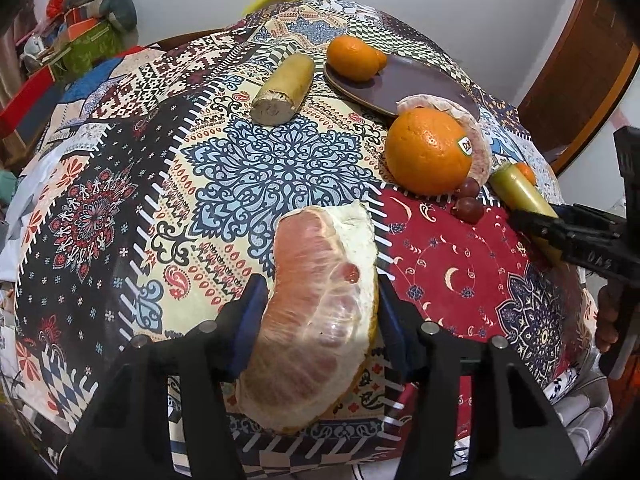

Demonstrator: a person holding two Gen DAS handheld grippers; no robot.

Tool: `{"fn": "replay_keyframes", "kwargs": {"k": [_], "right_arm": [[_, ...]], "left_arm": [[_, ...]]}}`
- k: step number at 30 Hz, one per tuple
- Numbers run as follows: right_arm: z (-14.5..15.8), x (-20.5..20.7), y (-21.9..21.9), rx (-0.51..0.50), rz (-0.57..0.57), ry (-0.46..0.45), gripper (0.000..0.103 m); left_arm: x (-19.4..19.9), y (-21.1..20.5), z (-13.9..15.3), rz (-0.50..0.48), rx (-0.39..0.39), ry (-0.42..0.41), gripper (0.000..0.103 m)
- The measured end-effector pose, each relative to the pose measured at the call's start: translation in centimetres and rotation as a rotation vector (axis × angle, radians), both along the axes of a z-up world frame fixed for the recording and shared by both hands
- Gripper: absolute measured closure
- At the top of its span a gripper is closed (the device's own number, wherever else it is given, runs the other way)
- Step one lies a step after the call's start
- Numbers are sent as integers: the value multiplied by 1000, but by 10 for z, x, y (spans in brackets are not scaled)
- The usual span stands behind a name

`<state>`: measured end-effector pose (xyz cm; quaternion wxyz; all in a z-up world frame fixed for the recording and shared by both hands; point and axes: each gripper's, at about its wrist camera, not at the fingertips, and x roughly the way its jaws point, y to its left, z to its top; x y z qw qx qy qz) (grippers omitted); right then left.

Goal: Organize fruits
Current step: 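Carry gourd with right tool while left tool carries pomelo wedge toward plate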

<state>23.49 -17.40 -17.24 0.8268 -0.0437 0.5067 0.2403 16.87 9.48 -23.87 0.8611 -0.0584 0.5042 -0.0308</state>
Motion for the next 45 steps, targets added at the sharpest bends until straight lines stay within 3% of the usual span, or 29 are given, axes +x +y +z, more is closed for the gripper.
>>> {"fn": "replay_keyframes", "kwargs": {"k": [1, 7, 32, 45], "right_arm": [[0, -1, 1, -10, -2, -13, 68], [5, -2, -6, 19, 10, -13, 69], [74, 10, -14, 129, -1, -189, 70], [84, 33, -16, 145, 8, -224, 71]], "left_arm": [[1, 0, 1, 2, 1, 2, 50], [0, -7, 7, -12, 23, -13, 51], [37, -34, 87, -38, 38, -232, 51], [71, -48, 91, -64, 45, -245, 51]]}}
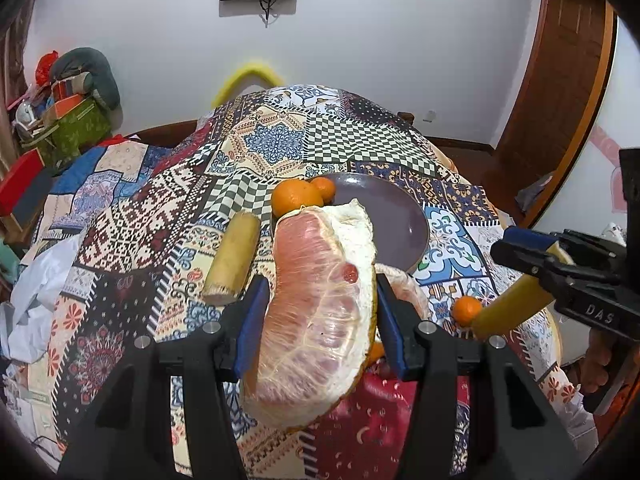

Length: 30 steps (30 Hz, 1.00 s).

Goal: Organize fruits
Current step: 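Carry gourd with right tool while left tool carries pomelo wedge toward plate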

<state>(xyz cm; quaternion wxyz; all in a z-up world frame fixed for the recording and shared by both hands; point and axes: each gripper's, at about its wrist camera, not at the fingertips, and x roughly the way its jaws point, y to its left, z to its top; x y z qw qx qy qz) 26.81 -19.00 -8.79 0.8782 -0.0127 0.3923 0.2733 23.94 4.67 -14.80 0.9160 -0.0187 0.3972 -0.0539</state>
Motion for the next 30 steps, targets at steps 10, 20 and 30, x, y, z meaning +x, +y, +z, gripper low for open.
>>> {"fn": "replay_keyframes", "kwargs": {"k": [10, 20, 30], "right_arm": [[7, 33, -2, 14, -15, -29, 71], [6, 63, 4, 16, -13, -37, 71], [-3, 90, 21, -6, 19, -33, 71]], "left_arm": [[33, -8, 7, -15, 4, -34, 51], [76, -15, 4, -30, -2, -39, 51], [116, -20, -20, -45, 11, 4, 51]]}}
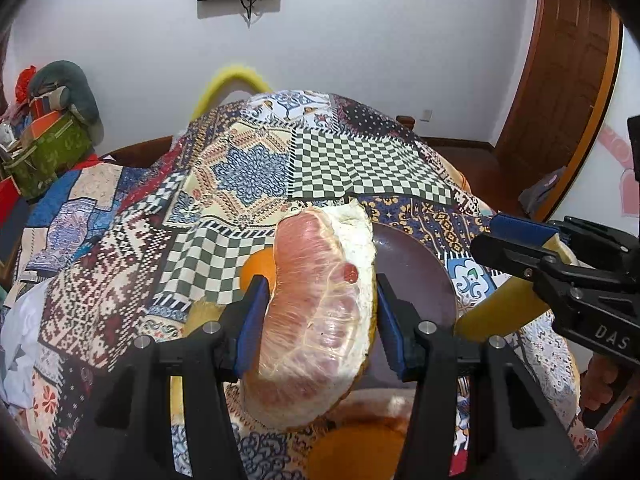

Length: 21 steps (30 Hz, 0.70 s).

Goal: Organize fruits
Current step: 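Lower gourd onto plate with right tool while left tool releases pomelo wedge there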

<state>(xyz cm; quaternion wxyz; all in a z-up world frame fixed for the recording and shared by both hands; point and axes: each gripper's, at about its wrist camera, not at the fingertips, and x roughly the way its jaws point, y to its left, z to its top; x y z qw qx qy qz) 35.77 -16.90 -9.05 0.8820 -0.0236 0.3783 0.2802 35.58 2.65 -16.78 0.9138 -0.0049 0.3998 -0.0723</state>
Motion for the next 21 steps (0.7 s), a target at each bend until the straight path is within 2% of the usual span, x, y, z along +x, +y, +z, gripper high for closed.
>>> {"fn": "replay_keyframes", "kwargs": {"k": [6, 17, 21], "right_arm": [[-6, 11, 6, 0, 8, 23, 71], [-11, 36, 20, -16, 32, 33, 71], [-13, 46, 26, -17, 35, 50, 71]], "left_arm": [[15, -8, -15, -18, 19, 24, 51], [31, -7, -29, -17, 9, 62, 51], [29, -6, -23, -7, 17, 25, 51]]}}
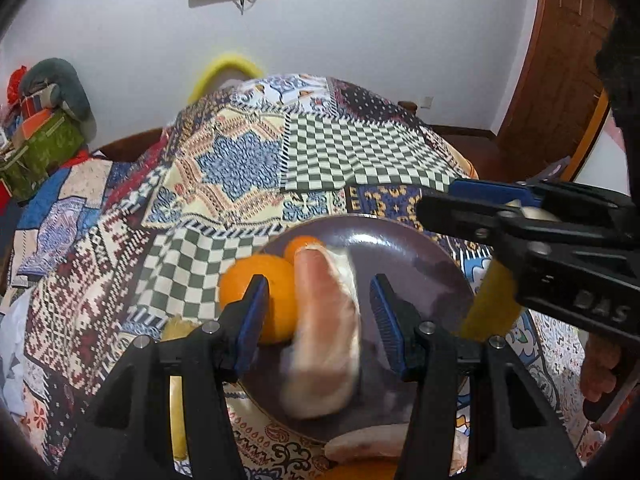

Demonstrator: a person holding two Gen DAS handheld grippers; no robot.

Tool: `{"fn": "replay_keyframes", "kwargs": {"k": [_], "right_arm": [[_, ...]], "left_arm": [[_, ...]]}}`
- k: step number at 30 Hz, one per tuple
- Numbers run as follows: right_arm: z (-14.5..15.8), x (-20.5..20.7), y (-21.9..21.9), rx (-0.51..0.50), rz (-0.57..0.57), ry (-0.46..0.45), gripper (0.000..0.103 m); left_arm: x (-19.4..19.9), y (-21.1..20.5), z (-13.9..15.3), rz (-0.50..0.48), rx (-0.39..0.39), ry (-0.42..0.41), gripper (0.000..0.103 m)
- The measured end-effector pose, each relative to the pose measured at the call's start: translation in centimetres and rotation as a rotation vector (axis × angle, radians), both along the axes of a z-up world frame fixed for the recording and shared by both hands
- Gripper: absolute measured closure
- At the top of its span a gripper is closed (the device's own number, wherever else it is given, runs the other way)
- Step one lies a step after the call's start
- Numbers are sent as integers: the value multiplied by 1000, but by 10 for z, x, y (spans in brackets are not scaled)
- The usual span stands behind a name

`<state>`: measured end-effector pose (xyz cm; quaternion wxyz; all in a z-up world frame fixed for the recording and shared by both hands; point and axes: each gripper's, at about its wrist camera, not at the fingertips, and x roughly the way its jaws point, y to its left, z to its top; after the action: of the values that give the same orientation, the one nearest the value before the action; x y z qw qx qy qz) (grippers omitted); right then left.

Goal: Organize fruits
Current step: 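Lower gourd onto plate with right tool while left tool releases pomelo wedge there, then grasp a second gourd with left tool while right tool grasps a pomelo peel piece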

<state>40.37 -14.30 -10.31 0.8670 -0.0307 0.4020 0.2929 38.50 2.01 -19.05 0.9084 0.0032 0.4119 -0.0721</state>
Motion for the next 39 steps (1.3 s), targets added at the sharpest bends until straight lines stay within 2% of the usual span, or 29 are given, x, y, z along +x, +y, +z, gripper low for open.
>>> {"fn": "replay_keyframes", "kwargs": {"k": [5, 9, 16, 24, 27, 30, 36, 39], "right_arm": [[3, 5, 10, -19, 8, -8, 68], [7, 0, 9, -25, 4, -33, 55], [15, -12, -2, -30, -18, -53, 54], [25, -40, -23, -34, -44, -70, 54], [27, -49, -27, -38, -48, -71, 54], [26, -59, -30, -46, -50, -70, 54], [17, -75, -34, -65, -55, -57, 54], [9, -78, -36, -66, -61, -39, 54]], "left_arm": [[-3, 5, 8, 22, 18, -20, 51], [-9, 15, 14, 40, 0, -21, 51], [-27, 30, 29, 70, 13, -53, 51], [-57, 45, 39, 100, 64, -54, 49], [-69, 53, 38, 117, 83, -43, 47], [-81, 63, 33, 143, 94, -20, 38], [-89, 85, 11, 187, 105, 59, 37], [-89, 93, -1, 193, 84, 96, 37]]}}
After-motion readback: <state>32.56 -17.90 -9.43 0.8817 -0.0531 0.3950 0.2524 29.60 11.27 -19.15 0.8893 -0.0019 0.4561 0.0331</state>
